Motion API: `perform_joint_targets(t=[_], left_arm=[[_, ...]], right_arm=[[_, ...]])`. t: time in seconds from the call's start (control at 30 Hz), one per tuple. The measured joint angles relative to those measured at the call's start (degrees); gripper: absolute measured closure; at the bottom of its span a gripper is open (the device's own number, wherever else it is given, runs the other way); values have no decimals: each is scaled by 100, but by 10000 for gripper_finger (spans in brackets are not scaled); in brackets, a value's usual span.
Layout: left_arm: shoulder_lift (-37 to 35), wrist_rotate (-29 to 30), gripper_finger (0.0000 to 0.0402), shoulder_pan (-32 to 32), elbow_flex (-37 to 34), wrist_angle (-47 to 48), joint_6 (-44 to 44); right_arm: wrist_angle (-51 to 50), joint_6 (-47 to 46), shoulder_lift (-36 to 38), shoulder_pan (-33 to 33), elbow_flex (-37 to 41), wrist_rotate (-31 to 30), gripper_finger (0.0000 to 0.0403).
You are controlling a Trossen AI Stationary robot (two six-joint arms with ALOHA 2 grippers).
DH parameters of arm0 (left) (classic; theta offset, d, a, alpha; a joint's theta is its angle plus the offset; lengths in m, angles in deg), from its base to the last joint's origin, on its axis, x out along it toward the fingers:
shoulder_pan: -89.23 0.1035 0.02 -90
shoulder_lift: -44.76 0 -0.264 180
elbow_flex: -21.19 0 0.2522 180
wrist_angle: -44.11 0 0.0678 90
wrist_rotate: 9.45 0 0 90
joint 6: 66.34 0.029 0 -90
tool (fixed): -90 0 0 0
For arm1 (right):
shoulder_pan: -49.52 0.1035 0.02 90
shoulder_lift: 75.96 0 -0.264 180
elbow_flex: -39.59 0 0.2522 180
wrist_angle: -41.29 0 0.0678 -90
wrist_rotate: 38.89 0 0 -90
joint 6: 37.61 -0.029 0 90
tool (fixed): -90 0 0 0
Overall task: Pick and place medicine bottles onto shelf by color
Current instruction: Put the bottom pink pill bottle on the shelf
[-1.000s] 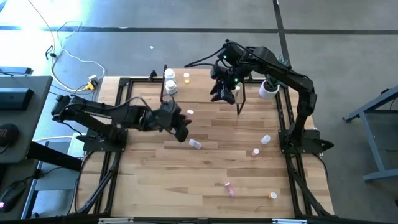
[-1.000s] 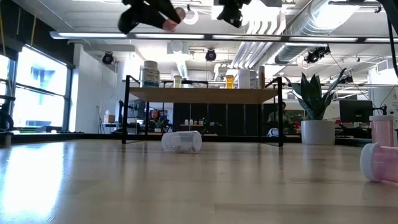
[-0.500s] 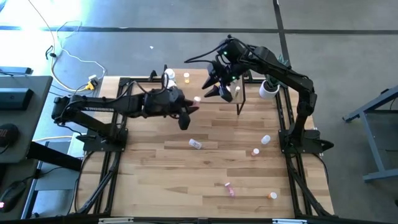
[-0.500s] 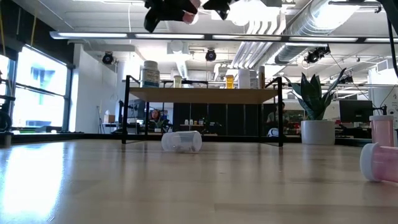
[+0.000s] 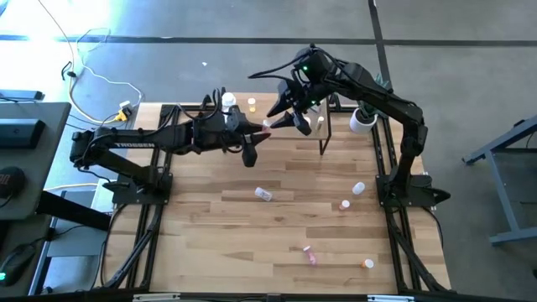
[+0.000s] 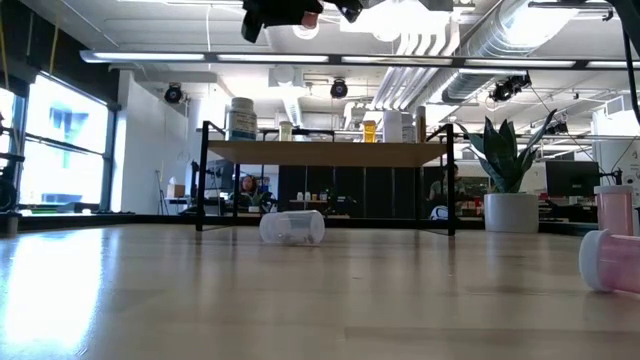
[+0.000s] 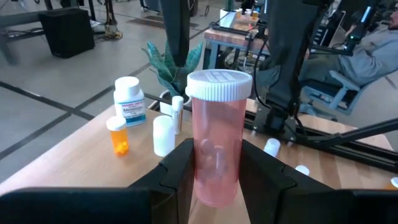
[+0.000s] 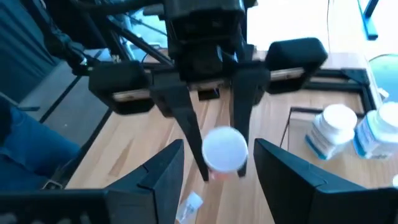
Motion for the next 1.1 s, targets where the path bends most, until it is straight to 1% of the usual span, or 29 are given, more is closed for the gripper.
perform_joint_targets(t=[0.17,0.3,0.47,0.8,0.9,1.1], left_arm=[[0,2,302,12,0,0,37],[2,2,302,12,0,0,37],[2,14,302,12,0,-35,39],[2,16,302,12,0,-35,98],[4,17,302,12,0,-35,195],[4,57,302,12,0,-42,385]], right_arm=[[267,-137,0,110,1,-111,217],[314,-156,-30,231,1,-516,217],[255,-189,-114,302,2,-762,217],[77,-239,-142,302,2,-792,219],[66,-241,-145,302,2,-792,233],[39,-387,-181,302,2,-789,285]])
